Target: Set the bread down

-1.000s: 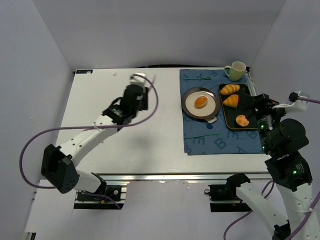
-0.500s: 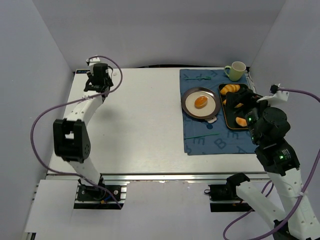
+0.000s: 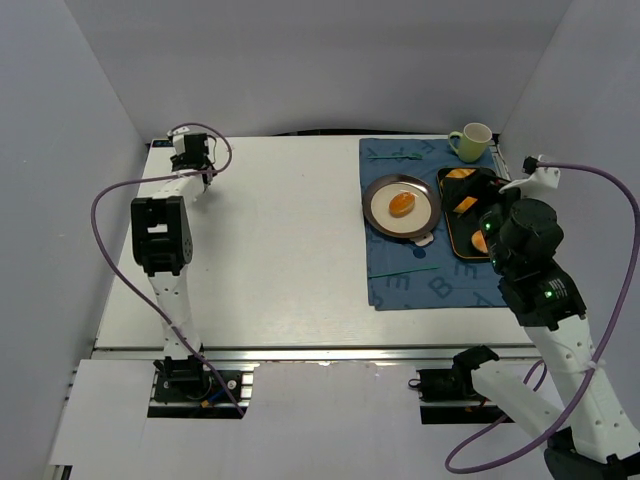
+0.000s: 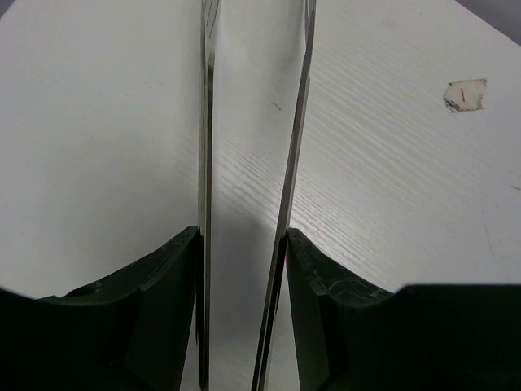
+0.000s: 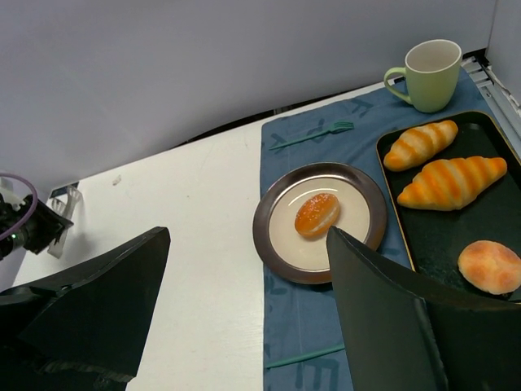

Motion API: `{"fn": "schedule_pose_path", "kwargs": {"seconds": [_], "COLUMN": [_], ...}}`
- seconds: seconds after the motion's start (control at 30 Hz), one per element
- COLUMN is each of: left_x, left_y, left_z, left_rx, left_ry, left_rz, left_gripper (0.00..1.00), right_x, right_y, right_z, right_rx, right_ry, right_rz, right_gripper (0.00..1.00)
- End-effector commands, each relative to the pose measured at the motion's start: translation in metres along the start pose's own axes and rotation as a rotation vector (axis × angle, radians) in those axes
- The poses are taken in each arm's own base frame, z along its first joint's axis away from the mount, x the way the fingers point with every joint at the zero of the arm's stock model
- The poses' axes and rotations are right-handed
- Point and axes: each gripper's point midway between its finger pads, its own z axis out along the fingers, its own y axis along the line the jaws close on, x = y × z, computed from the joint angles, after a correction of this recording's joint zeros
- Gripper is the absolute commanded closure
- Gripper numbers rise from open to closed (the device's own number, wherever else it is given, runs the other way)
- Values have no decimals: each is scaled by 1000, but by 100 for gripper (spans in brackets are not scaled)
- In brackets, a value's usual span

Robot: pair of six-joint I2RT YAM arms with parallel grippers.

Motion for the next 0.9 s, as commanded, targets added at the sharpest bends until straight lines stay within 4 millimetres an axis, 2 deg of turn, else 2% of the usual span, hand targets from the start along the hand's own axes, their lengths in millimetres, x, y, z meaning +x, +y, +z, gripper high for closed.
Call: {"fn": "schedule_pose_path", "kwargs": {"seconds": [0.0,0.17,0.37,0.57,0.83,0.87], "left_x": [-39,-24,-7,0,0,0], "left_y": [1,25,37,28,18,18], "left_z": [7,32,54,61,57,56], "left_rx": [8,-28,-35,15,71,72], "left_ry": [-91,-73,-37,-17,-8,-10], "left_rz": [-80,-121,-127,-116,-127,-129], "left_gripper": [45,43,36,29,27,23], "right_x": [-17,-20,-19,-16,-11,-10], "right_y": [9,14,16,15,16,16], "right_z": [3,7,8,9,11,11], "right_rx": [-28,-39,-48,-42,-50,-50], "right_ry": [-53,-52,-45,-38,-26,-23], "right_rz": [-11,-14,-9,-12,-8,-11], "right_gripper": [16,17,18,18,18,18]}}
